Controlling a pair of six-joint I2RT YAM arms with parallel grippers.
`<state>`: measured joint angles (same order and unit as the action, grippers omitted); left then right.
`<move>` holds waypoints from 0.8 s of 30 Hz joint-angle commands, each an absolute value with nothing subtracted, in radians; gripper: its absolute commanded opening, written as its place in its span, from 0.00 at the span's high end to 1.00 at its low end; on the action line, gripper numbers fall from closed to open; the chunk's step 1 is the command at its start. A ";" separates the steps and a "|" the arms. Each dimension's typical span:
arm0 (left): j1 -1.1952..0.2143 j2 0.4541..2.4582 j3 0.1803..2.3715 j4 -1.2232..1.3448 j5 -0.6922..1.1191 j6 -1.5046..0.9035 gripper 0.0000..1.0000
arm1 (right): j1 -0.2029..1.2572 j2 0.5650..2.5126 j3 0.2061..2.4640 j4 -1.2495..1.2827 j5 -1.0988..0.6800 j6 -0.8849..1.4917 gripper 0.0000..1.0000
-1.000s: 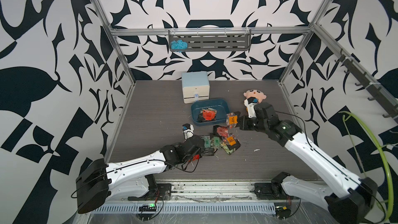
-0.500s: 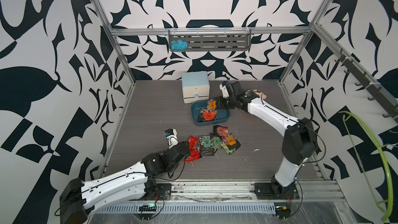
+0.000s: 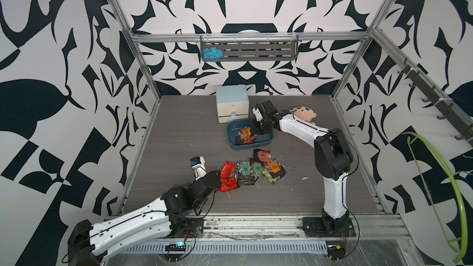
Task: Put the tea bags into the storage box
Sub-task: Place the tea bag in the storage box.
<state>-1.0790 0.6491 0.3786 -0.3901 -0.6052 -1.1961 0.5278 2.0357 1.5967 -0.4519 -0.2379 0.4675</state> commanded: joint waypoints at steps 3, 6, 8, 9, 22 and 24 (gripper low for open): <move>-1.075 0.650 0.372 -0.417 -0.601 -1.197 0.66 | 0.533 2.011 1.634 -0.467 -0.194 0.456 0.86; -1.074 0.658 0.389 -0.434 -0.599 -1.201 0.65 | 0.534 1.994 1.634 -0.483 -0.176 0.445 0.78; -1.074 0.668 0.411 -0.459 -0.599 -1.200 0.64 | 0.534 1.966 1.632 -0.502 -0.152 0.428 0.73; -1.075 0.673 0.419 -0.466 -0.596 -1.196 0.64 | 0.534 1.949 1.629 -0.510 -0.140 0.421 0.72; -1.075 0.872 0.544 -0.270 -0.481 -1.115 0.63 | 0.520 1.400 1.254 -0.477 0.061 0.351 0.60; -1.075 0.943 0.584 -0.226 -0.442 -1.097 0.61 | 0.496 1.305 1.181 -0.478 0.063 0.354 0.59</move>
